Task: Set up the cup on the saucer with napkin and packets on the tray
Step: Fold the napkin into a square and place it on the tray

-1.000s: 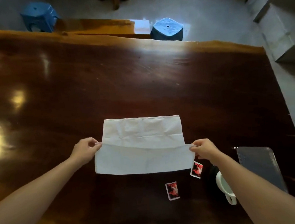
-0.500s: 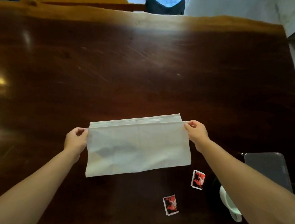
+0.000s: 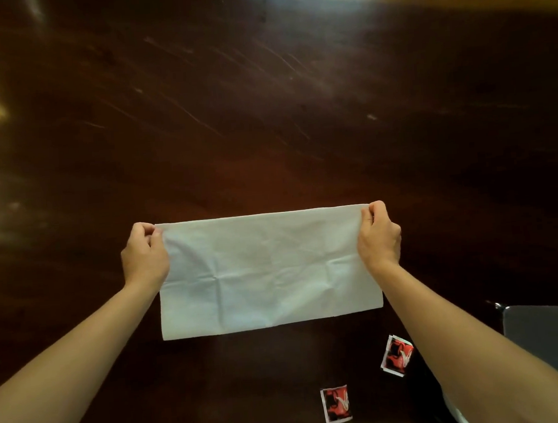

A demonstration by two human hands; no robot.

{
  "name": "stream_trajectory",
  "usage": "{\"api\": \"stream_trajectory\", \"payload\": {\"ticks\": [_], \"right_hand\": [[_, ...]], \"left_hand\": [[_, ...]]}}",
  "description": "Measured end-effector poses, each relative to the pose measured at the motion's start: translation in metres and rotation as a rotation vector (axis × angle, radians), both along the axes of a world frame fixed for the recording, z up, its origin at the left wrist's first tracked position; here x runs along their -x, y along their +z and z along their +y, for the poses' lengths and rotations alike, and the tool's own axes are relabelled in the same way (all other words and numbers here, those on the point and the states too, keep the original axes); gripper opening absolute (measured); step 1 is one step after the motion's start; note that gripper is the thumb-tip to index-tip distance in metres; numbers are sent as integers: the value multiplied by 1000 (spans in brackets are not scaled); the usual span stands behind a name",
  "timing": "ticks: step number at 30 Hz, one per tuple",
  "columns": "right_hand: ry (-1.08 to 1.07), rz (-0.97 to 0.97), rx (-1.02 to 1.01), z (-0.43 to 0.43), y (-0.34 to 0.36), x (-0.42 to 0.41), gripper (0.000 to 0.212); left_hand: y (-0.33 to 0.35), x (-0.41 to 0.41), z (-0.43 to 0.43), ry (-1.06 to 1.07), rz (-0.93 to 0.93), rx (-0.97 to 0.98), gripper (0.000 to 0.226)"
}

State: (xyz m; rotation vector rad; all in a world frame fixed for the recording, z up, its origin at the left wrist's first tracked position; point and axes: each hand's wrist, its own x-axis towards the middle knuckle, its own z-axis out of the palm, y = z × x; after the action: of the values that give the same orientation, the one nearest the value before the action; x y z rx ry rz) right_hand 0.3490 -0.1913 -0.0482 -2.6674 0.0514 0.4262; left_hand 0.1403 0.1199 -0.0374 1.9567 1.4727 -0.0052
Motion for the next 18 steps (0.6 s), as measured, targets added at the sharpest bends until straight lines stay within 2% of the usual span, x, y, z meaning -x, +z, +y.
{"api": "stream_trajectory", "payload": {"ticks": [9,12,14,18], "right_hand": [[18,27,134,12,-2,-8,24],[-35,79,98,10,2,-12,25],[-106,105,43,7,10,-16,26],[-132,33,27,-9,28,-8,38]], "left_hand": [[-2,-2,-2,-24,18,-15,19],[4,-3,-2,-28,10,2,18],[7,-1,0,18,-8,36,27],[13,20,-5,118,44,112,36]]}}
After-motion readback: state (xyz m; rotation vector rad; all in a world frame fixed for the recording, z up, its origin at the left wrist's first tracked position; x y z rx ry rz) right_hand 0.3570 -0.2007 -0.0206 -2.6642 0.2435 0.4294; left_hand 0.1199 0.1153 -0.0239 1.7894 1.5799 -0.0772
